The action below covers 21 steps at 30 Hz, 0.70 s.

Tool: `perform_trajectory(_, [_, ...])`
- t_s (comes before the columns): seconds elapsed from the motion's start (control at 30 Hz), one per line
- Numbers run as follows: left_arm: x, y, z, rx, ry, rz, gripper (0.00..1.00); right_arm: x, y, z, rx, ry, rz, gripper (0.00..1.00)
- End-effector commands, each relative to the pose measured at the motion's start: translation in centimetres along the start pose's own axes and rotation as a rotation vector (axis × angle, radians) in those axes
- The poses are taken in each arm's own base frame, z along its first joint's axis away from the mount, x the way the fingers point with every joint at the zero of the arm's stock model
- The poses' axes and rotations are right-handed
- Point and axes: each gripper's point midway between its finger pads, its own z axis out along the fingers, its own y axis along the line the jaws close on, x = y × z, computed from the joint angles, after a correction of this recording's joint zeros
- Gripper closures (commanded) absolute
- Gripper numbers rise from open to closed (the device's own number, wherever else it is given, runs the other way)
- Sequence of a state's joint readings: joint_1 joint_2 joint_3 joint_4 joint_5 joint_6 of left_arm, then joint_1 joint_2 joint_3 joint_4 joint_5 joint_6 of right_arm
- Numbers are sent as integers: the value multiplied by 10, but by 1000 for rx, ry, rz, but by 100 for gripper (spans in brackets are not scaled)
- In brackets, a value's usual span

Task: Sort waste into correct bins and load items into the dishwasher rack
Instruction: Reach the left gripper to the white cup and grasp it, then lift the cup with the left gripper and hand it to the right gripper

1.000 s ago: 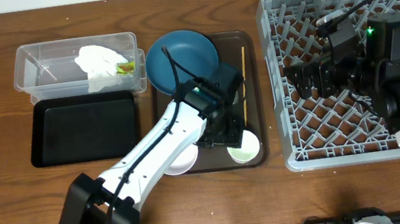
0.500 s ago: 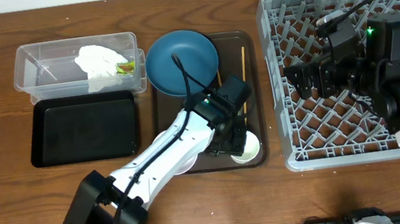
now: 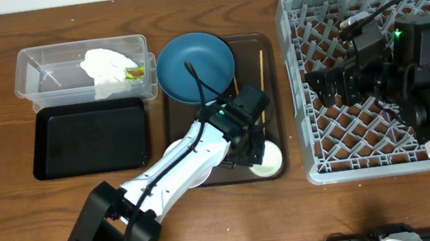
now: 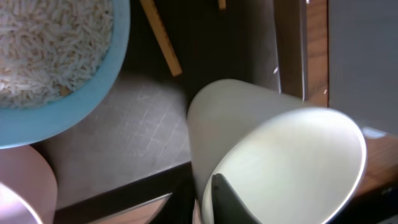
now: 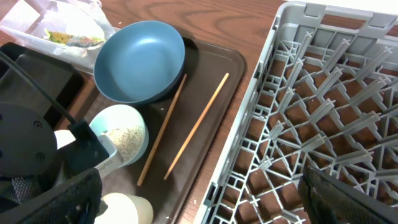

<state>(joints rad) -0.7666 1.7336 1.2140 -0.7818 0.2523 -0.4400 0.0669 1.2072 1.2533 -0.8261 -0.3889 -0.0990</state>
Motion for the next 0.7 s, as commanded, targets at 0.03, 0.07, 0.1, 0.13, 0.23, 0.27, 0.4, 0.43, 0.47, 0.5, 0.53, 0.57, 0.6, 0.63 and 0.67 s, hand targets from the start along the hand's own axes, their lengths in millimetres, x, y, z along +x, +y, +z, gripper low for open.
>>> perform_trajectory(0.03, [4,8,7,-26,17,-6,94,2,4,3,-15,9,-11,1])
perform_trajectory(0.07, [3,9,6,-24,16,-10,94,2,4,3,-15,9,-11,1])
perform_trajectory(0.1, [2,9,5,-15,17,-16,94,2,5,3,-17,9,-11,1])
perform_trajectory(0.13, [0,9,3,0,19,-27,94,2,6,3,-22,8,-11,1])
perform_trajectory(0.23, [-7,11,-9,59,18,-68,94,2,8,3,-34,7,-9,1])
perform_trajectory(0.27, [-11,10,-15,99,14,-80,94,2,10,3,-46,6,-8,1])
perform_trajectory(0.4, [-27,9,-49,310,-12,-131,94,0,19,2,-101,-3,-10,1])
perform_trajectory(0.43, [-32,10,-59,369,-26,-140,94,0,22,2,-118,-5,-10,1])
perform_trajectory(0.47, [-38,10,-72,444,-47,-142,94,-1,26,1,-141,-8,-10,1])
perform_trajectory(0.5, [-43,11,-84,508,-66,-143,94,-2,30,1,-168,-11,-10,1])
perform_trajectory(0.53, [-49,13,-99,584,-92,-142,94,-3,35,2,-199,-14,-10,1])
perform_trajectory(0.57, [-53,14,-112,650,-116,-136,94,-4,40,2,-229,-17,-10,1])
perform_trajectory(0.6, [-59,16,-127,728,-145,-127,94,-5,45,2,-269,-22,-11,1])
perform_trajectory(0.63, [-63,18,-141,803,-174,-111,94,-8,51,3,-313,-30,-13,1])
perform_trajectory(0.67, [-66,19,-152,860,-196,-96,94,-10,56,4,-352,-37,-15,1])
